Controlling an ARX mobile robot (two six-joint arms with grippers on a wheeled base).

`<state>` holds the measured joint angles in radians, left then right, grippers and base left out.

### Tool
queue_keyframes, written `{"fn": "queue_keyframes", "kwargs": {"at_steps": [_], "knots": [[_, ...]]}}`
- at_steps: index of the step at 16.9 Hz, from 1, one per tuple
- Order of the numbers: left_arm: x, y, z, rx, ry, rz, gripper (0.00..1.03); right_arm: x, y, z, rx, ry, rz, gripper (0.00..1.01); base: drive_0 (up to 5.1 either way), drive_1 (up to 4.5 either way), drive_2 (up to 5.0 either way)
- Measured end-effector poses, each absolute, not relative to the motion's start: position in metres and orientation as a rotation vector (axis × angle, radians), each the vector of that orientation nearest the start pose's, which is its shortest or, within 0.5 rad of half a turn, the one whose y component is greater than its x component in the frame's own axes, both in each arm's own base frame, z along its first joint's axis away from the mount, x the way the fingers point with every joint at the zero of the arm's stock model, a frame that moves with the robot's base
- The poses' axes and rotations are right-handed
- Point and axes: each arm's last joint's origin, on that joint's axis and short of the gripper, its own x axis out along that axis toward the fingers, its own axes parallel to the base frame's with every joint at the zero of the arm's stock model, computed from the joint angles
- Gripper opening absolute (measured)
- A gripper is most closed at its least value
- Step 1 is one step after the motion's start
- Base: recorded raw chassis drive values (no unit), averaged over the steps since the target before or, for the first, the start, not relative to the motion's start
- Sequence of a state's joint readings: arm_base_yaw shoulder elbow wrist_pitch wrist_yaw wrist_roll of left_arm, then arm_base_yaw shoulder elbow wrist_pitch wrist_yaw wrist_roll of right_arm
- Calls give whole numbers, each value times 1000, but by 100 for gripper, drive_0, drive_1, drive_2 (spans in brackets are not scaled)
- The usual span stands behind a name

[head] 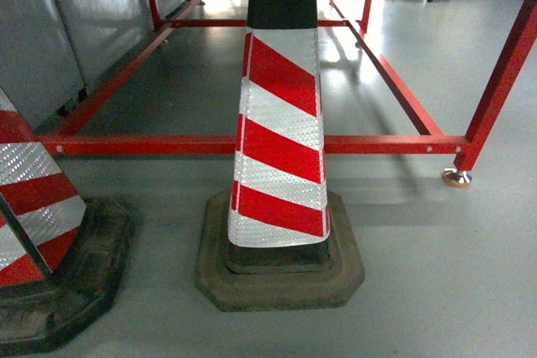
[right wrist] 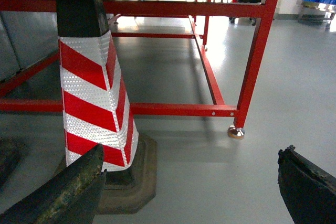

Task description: Place box next to blue box on left shelf

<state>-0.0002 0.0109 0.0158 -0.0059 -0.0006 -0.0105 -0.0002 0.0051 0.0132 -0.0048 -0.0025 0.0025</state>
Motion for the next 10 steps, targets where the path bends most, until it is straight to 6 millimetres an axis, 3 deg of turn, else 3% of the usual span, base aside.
{"fn": "queue_keyframes", "kwargs": {"at_steps": [10], "knots": [[97,0,167,-10,1,1,98,97,0,167,2,-3,2,98,0,0,0]]}}
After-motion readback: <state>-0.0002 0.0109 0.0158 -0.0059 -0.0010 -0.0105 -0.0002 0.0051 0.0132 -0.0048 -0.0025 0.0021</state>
